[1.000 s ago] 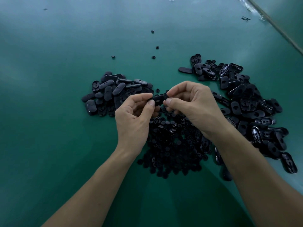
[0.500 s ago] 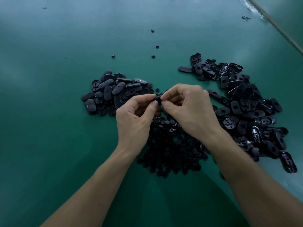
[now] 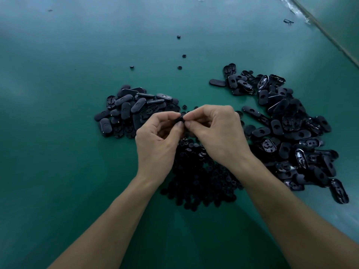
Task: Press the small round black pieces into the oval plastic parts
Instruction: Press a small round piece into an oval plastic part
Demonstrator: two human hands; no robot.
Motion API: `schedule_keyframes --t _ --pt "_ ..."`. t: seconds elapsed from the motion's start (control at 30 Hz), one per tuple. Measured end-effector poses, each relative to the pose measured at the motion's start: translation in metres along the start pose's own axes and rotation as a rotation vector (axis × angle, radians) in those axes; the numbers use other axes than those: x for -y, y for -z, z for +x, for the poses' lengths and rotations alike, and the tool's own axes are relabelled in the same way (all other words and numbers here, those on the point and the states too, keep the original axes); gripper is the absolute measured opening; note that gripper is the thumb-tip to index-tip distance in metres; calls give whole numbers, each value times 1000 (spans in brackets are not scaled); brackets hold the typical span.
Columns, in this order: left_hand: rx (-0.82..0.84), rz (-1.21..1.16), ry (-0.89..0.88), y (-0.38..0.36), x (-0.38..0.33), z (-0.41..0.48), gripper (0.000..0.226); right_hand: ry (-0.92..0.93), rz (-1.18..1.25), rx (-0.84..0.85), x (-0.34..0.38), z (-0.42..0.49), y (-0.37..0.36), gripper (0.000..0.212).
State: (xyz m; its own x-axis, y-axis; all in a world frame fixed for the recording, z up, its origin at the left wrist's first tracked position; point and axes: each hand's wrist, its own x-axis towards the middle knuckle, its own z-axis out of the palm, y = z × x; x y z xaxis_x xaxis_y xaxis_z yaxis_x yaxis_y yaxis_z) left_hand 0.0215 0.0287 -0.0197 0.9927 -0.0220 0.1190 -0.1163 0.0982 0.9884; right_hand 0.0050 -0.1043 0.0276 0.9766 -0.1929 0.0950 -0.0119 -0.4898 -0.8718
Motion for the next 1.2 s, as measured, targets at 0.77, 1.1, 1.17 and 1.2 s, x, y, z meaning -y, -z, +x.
schedule_keyframes --t 0.77,1.1,1.17,1.2 --pt "33 -109 44 -1 0 2 23 27 35 187 -8 14 26 14" --pt "48 -128 44 -1 0 2 23 88 -56 144 -8 10 21 12" --pt "46 -130 42 0 0 2 23 90 -63 139 -7 9 21 11" --pt "44 -136 42 0 0 1 23 88 -59 140 -6 9 21 12"
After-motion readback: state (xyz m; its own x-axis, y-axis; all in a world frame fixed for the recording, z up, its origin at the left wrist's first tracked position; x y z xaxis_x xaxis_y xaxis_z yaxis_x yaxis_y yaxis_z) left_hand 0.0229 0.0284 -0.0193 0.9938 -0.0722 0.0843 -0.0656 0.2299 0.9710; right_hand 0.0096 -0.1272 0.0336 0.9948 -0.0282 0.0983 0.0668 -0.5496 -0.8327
